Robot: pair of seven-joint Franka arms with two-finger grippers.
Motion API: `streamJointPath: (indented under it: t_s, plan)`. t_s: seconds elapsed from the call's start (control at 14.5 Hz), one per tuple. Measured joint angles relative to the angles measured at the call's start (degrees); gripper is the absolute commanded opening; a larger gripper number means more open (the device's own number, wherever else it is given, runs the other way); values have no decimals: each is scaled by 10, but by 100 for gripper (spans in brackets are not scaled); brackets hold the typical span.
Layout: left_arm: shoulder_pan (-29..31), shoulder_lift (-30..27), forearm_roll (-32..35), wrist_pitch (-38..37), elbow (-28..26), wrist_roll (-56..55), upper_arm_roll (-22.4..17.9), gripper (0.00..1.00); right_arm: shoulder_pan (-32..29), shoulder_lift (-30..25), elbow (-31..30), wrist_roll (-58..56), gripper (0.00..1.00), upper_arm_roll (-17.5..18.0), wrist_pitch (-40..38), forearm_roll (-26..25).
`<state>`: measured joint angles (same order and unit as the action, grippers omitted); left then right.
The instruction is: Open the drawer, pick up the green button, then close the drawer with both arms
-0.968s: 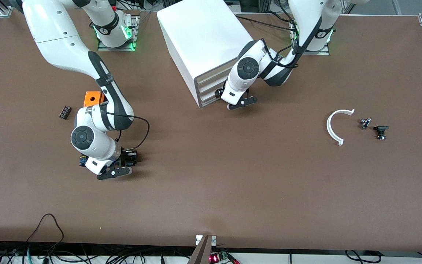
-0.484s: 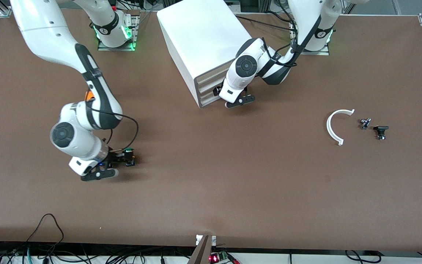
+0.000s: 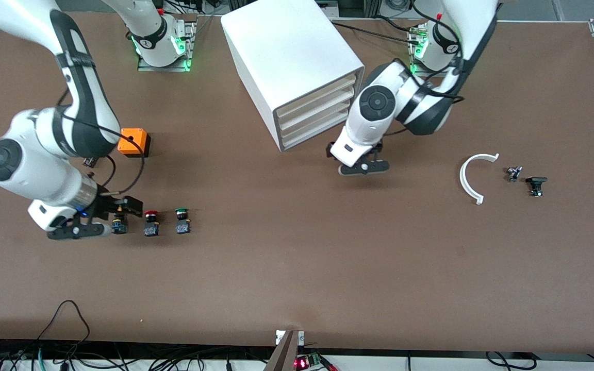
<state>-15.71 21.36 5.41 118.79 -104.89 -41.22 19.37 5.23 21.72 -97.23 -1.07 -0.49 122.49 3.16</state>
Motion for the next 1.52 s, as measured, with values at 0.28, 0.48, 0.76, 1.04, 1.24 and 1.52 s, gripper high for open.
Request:
streamJointPath:
  t_s: [0.28, 0.48, 0.76, 1.04, 1.24, 1.52]
  plan:
    - [36, -9, 16, -125, 116, 98, -1, 100, 0, -98, -64, 0, 100, -14, -54, 0]
    - [75, -13, 17, -187, 186, 195, -2, 100, 0, -163, -70, 0, 100, -21, -128, 0]
    - [129, -36, 16, -267, 244, 334, -2, 100, 0, -224, -69, 0, 100, -29, -188, -13]
    - [181, -68, -15, -306, 249, 416, -1, 100, 1, -238, -38, 0, 100, -24, -227, -30]
    - [204, -95, -62, -310, 219, 476, -32, 100, 1, -238, -14, 12, 100, -24, -241, -30]
    - [172, -199, -79, -200, 88, 481, -112, 100, 4, -234, 0, 57, 100, -23, -243, -30]
